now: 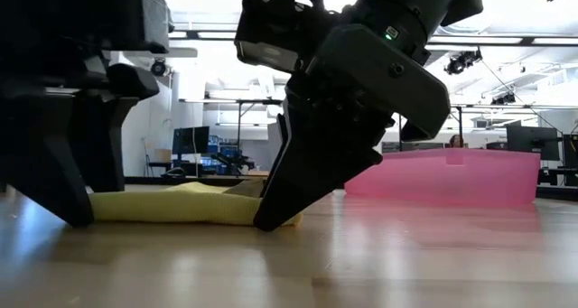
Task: Roll microfiber towels into tight, uniform cylinder then place into a basket
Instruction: Roll the yellow towel
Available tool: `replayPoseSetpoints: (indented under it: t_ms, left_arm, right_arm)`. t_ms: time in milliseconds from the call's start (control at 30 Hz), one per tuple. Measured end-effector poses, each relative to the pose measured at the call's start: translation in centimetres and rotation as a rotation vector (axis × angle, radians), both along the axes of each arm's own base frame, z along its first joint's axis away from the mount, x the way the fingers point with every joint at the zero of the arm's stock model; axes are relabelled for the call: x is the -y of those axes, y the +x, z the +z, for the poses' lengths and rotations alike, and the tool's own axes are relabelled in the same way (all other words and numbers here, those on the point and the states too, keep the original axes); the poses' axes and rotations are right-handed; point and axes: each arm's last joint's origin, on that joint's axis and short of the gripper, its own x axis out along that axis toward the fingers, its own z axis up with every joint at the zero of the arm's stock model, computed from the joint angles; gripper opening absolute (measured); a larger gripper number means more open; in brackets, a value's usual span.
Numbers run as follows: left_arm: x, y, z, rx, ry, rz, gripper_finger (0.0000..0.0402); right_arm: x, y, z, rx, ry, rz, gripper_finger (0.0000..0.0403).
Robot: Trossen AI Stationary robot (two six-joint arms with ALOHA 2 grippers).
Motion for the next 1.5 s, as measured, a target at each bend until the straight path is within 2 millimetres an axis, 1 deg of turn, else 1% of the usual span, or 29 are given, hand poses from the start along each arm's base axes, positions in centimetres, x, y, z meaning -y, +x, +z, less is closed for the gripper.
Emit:
replayPoseSetpoints:
  t_ms: [100, 200, 267, 367, 433, 500, 600, 733, 967, 1133, 1267, 1500]
  left_arm:
    - [0.0, -0.2, 0.4, -0.001, -0.060, 0.031, 0.0119]
    - [0.2, -0.4, 0.8, -0.009, -0.130, 0.075, 0.0083]
    - [0.4, -0.4, 0.9, -0.001, -0.160, 0.123, 0.0056]
    - [0.4, -0.5, 0.9, 0.011, -0.192, 0.196, 0.0016]
    - [0.4, -0.4, 0.8, 0.019, -0.208, 0.238, 0.0006]
    - [0.4, -0.5, 0.9, 0.026, -0.218, 0.266, 0.0009]
    - [0.5, -0.5, 1.1, 0.014, -0.268, 0.292, 0.0011]
    - [0.4, -0.5, 1.6, 0.007, -0.323, 0.328, 0.0004]
    - [0.3, -0.7, 3.5, 0.059, -0.379, 0.344, 0.0003]
    - [0.0, -0.8, 4.1, 0.089, -0.364, 0.371, 0.0003]
    - [-0.7, -0.3, 3.2, 0.123, -0.300, 0.432, 0.0003]
    - [-1.2, 0.5, 0.8, 0.083, -0.246, 0.461, 0.0003]
  right_arm:
    - [-0.1, 0.0, 0.0, 0.000, 0.000, -0.001, 0.0147]
    - [-0.1, 0.0, 0.0, 0.003, 0.015, -0.023, 0.0132]
    - [-0.1, 0.0, 0.0, 0.004, 0.030, -0.046, 0.0111]
    - [-0.1, 0.0, 0.0, -0.001, 0.049, -0.061, 0.0063]
    - [0.0, 0.0, 0.0, -0.008, 0.071, -0.065, 0.0025]
    - [-0.1, 0.0, 0.0, -0.010, 0.078, -0.062, 0.0009]
    - [-0.2, 0.2, 0.1, -0.028, 0.147, -0.061, 0.0015]
    - [0.1, 0.8, 0.7, -0.060, 0.253, -0.029, 0.0004]
    - [0.3, 1.3, 1.2, -0.138, 0.439, -0.013, 0.0002]
    - [0.5, 1.4, 1.3, -0.157, 0.490, -0.045, 0.0002]
    - [0.4, 1.3, 1.2, -0.171, 0.504, -0.090, 0.0002]
    - [0.7, 1.2, 1.2, -0.167, 0.445, -0.132, 0.0002]
